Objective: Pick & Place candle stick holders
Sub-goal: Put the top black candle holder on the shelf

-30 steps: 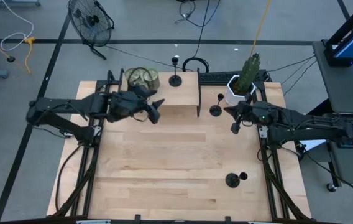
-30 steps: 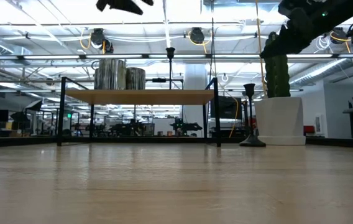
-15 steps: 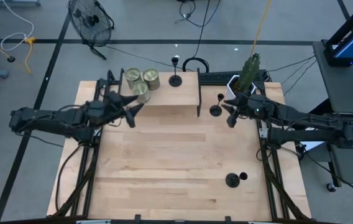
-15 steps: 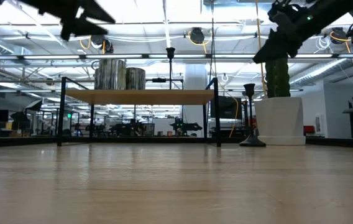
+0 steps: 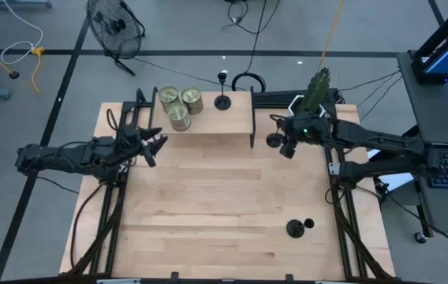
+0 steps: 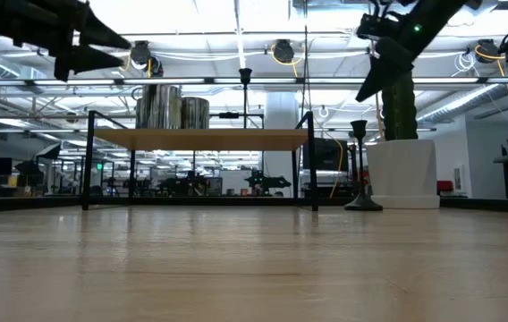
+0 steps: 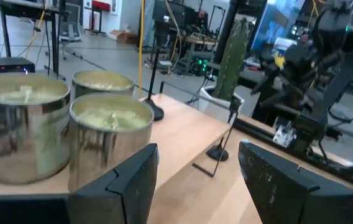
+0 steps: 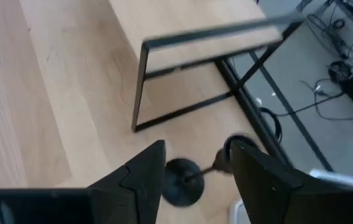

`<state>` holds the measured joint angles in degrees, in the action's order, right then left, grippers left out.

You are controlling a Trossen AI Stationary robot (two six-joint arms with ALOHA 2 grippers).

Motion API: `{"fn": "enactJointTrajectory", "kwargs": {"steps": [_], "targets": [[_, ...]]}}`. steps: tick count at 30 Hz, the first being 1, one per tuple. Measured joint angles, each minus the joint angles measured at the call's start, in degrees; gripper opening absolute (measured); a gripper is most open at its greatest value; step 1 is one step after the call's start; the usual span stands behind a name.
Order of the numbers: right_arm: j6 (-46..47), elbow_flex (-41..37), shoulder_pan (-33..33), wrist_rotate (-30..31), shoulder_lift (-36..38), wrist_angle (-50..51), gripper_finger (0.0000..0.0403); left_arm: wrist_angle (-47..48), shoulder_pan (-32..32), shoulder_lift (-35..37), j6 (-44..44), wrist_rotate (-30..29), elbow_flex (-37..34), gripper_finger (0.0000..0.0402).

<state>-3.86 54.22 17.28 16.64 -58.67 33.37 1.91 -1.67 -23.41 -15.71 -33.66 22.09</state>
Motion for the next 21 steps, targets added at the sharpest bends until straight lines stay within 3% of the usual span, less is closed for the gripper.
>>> {"fn": "enactJointTrajectory", "kwargs": {"steps": [9, 21], "targets": [[-4.2, 7.5, 2.6, 1.3, -6.6, 9.5, 0.0178, 9.2, -0.4, 4.7, -5.3, -0.5, -2.3, 0.0232], [-4.6, 8.2, 3.5, -1.6, -9.9, 9.8, 0.0176, 13.0, -0.4, 4.7, -9.6, 0.9, -2.4, 0.0232]]}}
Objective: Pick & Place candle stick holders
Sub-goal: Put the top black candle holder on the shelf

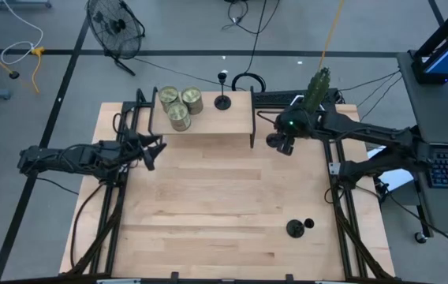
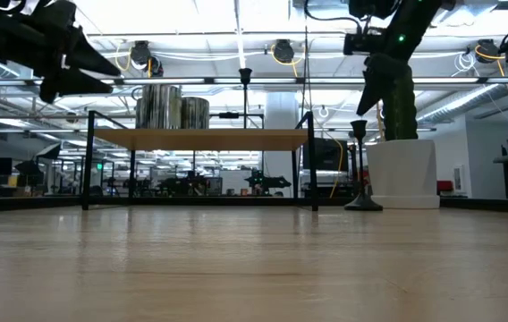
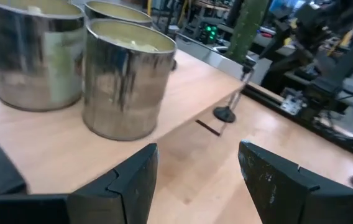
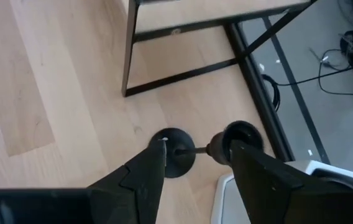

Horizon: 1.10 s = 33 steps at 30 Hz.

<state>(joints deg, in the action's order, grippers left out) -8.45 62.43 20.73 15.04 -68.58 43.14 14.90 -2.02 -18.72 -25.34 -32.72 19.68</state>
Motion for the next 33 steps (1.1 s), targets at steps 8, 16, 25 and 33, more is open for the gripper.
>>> {"fn": "enactJointTrajectory", "kwargs": {"steps": [8, 16, 25, 33], "targets": [[-1.7, 0.0, 0.0, 1.6, -4.2, -0.1, 0.0175, 1.0, 0.0, 0.0, 1.2, 4.3, 0.0, 0.0232], [-3.6, 0.0, 0.1, 1.7, -4.8, -0.8, 0.0166, 2.1, 0.0, 0.0, 0.6, 4.3, 0.0, 0.0232], [-3.4, 0.0, 3.3, 2.9, -5.5, -0.9, 0.0107, 2.1, 0.0, 0.0, 1.7, 4.4, 0.0, 0.0232], [-4.6, 0.0, 3.6, 2.9, -6.2, -2.3, 0.0034, 2.1, 0.0, 0.0, 2.9, 4.4, 0.0, 0.0232]]}}
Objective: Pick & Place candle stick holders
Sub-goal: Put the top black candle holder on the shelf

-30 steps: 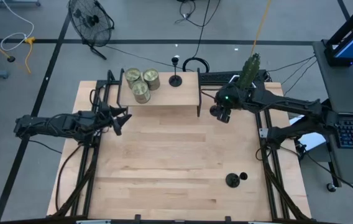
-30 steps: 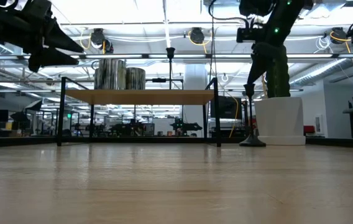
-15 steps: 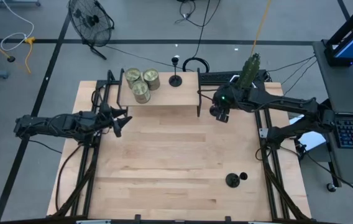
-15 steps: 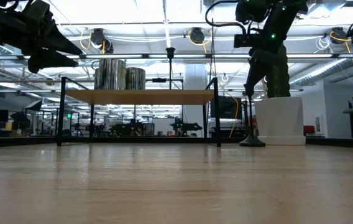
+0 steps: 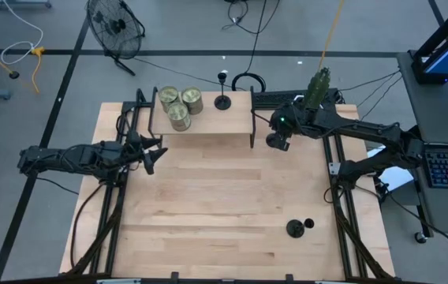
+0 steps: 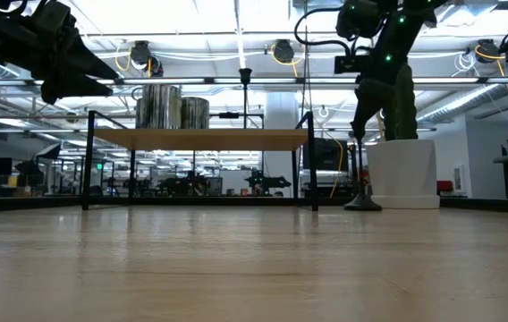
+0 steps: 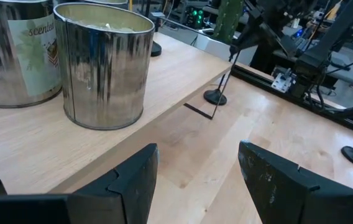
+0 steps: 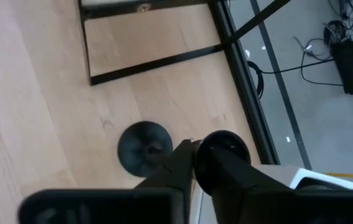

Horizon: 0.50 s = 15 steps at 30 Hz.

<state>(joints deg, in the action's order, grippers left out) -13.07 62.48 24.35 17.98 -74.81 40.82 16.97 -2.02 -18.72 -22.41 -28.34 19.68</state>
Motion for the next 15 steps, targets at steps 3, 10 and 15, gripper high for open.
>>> {"fn": "enactJointTrajectory", "kwargs": {"steps": [3, 10, 15], "targets": [[-0.7, 0.1, -0.1, 0.1, -0.1, -0.7, 0.0011, 0.1, 0.0, 0.0, 0.2, 0.0, 0.0, 0.0232], [-1.2, 0.0, -0.1, 0.4, -0.2, -1.6, 0.0011, 1.2, 0.0, 0.0, -0.5, 0.0, 0.0, 0.0232], [-1.3, 0.0, -0.3, 0.7, -0.2, -1.5, 0.0005, 1.3, 0.0, 0.0, -0.6, 0.0, 0.0, 0.0232]]}}
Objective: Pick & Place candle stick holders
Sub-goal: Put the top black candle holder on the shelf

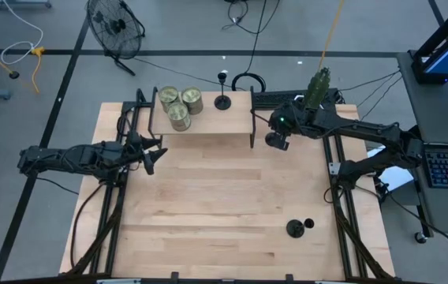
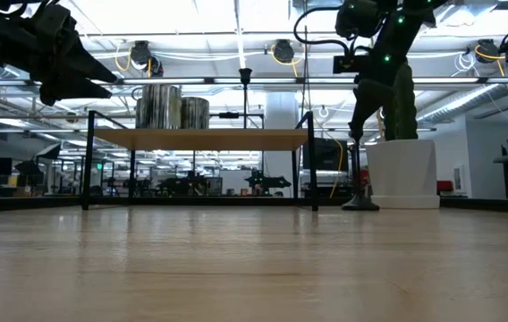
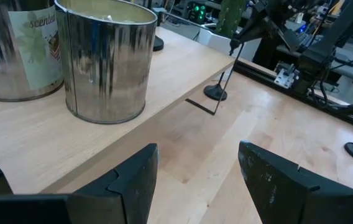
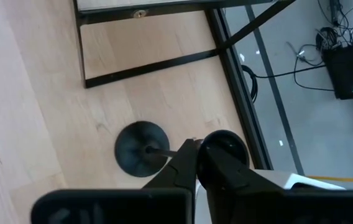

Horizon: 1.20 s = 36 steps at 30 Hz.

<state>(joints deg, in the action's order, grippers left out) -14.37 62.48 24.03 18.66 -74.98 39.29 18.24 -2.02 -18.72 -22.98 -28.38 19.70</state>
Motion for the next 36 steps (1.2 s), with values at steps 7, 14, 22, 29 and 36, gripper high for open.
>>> {"fn": "enactJointTrajectory", "kwargs": {"steps": [7, 14, 22, 29, 36], "targets": [[1.5, 1.0, -1.3, 1.0, 0.3, 3.4, 0.0004, 0.0, 0.0, 0.0, 0.0, 0.0, 0.0, 0.0232], [2.0, 6.1, -2.0, 0.7, 0.3, 8.0, 0.0000, 0.0, 0.0, 0.0, 0.4, 0.0, 0.0, 0.0232], [0.0, 12.6, -2.0, 0.9, 0.3, 13.8, 0.0000, 0.0, 0.0, 0.0, 0.3, 0.0, 0.0, 0.0232], [-2.1, 15.9, -2.0, 3.7, 0.4, 19.5, 0.0000, 0.0, 0.0, 0.0, 0.3, 0.0, 0.0, 0.0232], [-4.7, 19.6, -2.0, 5.6, 0.4, 22.6, 0.0000, 0.0, 0.0, 0.0, 0.2, 0.0, 0.0, 0.0232]]}}
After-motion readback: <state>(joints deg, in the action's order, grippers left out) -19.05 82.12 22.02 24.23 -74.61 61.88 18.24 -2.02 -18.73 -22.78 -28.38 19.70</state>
